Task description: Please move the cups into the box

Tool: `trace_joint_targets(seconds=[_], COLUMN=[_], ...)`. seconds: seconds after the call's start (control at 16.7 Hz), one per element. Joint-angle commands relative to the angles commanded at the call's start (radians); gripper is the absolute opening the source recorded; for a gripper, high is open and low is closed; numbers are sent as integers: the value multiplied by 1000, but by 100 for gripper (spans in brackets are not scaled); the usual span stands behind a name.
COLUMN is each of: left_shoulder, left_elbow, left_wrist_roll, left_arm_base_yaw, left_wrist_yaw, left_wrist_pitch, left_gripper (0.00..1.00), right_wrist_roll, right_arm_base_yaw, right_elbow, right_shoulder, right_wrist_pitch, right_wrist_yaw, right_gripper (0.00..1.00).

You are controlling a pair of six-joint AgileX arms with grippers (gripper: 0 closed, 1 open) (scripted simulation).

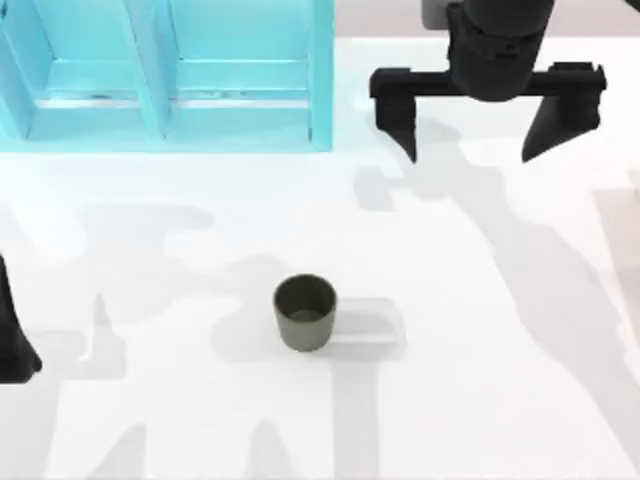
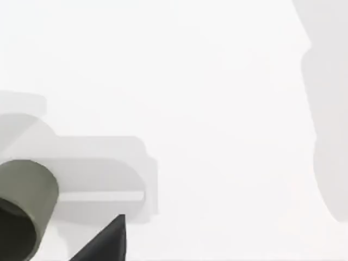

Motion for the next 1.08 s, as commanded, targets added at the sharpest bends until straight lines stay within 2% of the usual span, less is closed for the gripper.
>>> trace_joint_targets(seconds=[0.24, 0.42, 0.84, 1.08], left_shoulder=[0, 0, 0, 0], left_elbow=[0, 0, 0, 0], left_wrist_roll=[0, 0, 0, 0], left_arm_base_yaw=[0, 0, 0, 0], left_wrist_yaw=[0, 0, 0, 0], left_wrist_pitch=[0, 0, 0, 0], left_gripper=[100, 100, 100, 100], right_wrist_roll=[244, 355, 383, 377], right_arm_base_yaw=[242, 355, 382, 377], right_elbow=[173, 255, 270, 154], right_shoulder=[163, 240, 258, 251], right_wrist_pitch=[-10, -15, -13, 100], right_wrist_yaw=[15, 24, 26, 27], right_gripper=[100, 100, 100, 100])
